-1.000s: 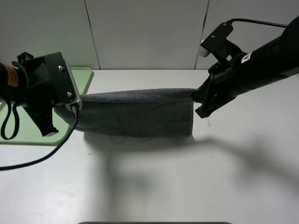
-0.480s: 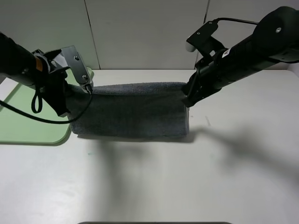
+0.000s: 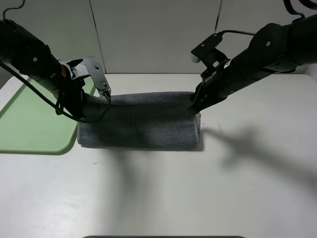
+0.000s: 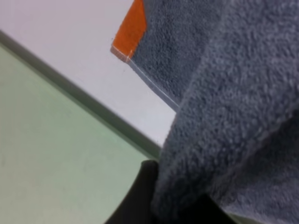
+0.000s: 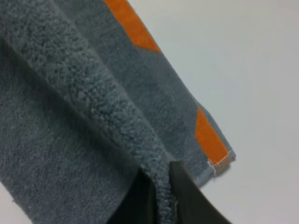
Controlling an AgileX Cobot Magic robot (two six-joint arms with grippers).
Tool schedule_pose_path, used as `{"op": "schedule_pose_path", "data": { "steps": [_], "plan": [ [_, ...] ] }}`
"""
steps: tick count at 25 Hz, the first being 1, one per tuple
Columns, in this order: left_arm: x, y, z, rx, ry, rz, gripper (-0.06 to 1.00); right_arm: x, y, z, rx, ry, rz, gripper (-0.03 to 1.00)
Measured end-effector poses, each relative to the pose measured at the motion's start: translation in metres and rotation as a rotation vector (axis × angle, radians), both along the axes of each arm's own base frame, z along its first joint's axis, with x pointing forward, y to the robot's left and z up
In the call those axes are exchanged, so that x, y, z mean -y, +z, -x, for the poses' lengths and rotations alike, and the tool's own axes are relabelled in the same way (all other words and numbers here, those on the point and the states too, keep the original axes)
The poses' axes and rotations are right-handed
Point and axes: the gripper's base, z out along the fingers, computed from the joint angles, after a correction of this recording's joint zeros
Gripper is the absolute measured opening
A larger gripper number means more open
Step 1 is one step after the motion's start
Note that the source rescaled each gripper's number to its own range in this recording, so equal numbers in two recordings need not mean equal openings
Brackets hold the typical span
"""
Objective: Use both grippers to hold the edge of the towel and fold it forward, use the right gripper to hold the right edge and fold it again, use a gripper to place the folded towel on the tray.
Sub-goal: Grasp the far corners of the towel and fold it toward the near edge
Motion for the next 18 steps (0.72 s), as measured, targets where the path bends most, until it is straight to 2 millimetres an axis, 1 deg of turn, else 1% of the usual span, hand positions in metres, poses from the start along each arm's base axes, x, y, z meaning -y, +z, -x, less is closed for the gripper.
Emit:
{"op": "schedule_pose_path", "data": {
  "steps": [5, 8, 11, 18],
  "plan": [
    [0.003, -0.003, -0.012, 0.001, 0.000, -0.005, 0.00, 0.000, -0.008, -0.005, 0.002, -0.049, -0.018, 0.00],
    [0.004, -0.007, -0.014, -0.004, -0.001, -0.005, 0.00, -0.001, -0.014, -0.006, -0.008, -0.057, -0.017, 0.00],
    [0.005, -0.010, -0.015, -0.005, -0.005, -0.005, 0.00, -0.001, -0.014, -0.008, 0.006, -0.062, -0.018, 0.00],
    [0.005, -0.010, -0.016, 0.000, -0.007, -0.002, 0.01, 0.000, -0.013, -0.011, 0.041, -0.071, -0.023, 0.00]
  ]
}}
